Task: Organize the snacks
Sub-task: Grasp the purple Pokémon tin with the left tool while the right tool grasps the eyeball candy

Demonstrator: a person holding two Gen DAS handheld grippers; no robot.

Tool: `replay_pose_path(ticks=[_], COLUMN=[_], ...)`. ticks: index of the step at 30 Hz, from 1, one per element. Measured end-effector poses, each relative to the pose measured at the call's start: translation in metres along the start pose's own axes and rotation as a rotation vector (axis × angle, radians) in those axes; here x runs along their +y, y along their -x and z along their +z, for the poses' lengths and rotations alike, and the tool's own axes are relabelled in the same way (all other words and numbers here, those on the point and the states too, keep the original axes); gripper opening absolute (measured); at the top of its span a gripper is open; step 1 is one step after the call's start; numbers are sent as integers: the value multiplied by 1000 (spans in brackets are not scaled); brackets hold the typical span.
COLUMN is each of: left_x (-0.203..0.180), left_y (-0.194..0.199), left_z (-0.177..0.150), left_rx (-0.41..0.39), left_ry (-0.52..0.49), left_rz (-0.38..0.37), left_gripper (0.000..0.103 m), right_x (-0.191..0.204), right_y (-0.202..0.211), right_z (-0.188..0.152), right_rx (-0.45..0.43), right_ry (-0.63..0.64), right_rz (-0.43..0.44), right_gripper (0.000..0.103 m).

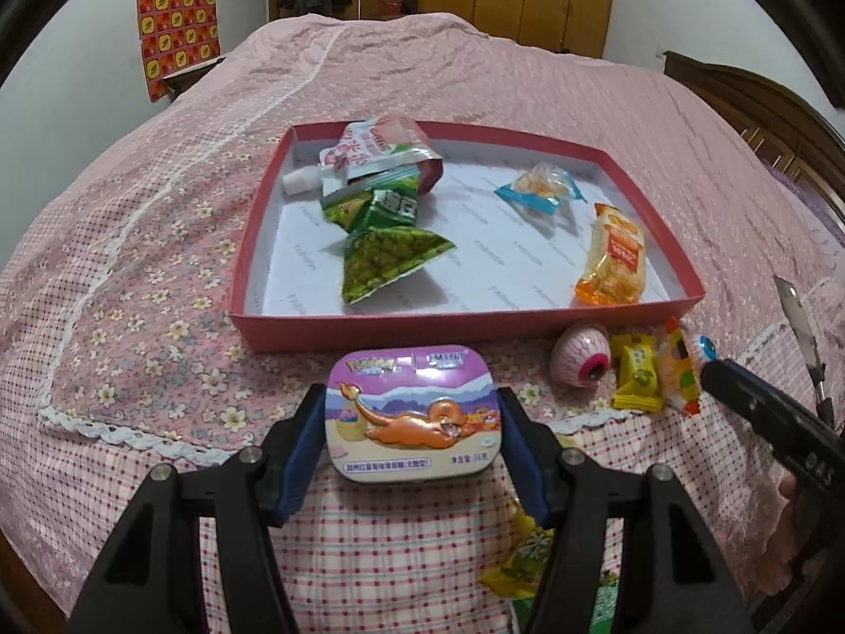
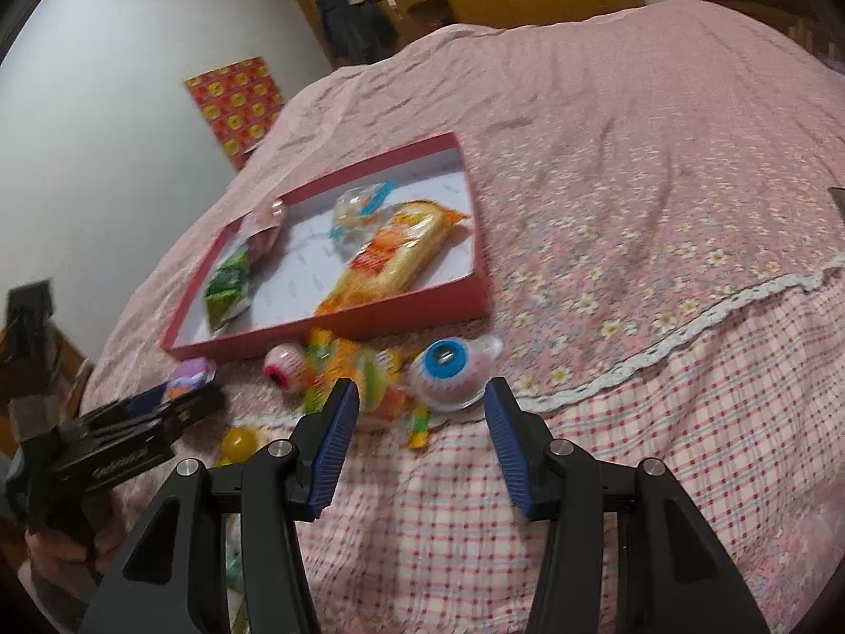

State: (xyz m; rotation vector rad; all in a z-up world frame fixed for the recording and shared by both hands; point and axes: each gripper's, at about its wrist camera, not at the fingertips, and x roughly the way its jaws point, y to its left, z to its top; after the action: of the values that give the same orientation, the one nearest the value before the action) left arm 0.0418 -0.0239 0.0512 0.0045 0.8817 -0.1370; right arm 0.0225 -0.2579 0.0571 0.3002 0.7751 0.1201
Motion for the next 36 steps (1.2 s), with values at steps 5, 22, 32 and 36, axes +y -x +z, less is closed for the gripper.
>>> replay_pose_path(ticks=[5, 22, 32, 36], left_x=[1, 11, 12, 13], left_y=[0, 2, 13, 18], left_z=[-2, -5, -5, -5], left_rx=[-2, 5, -13, -18], left_ry=[3, 21, 26, 33], left_rz=[-11, -24, -30, -30], left_gripper=[65, 65, 65, 65], right_x=[-3, -10, -5, -8], right_y=[-3, -25, -22, -12], right_z=[3, 0, -3, -5], right_rx=[-11, 0, -7, -10], right_ry=[-20, -23, 8, -11], right_rz=[-18, -54, -77, -58], right_gripper=[51, 39, 38, 38])
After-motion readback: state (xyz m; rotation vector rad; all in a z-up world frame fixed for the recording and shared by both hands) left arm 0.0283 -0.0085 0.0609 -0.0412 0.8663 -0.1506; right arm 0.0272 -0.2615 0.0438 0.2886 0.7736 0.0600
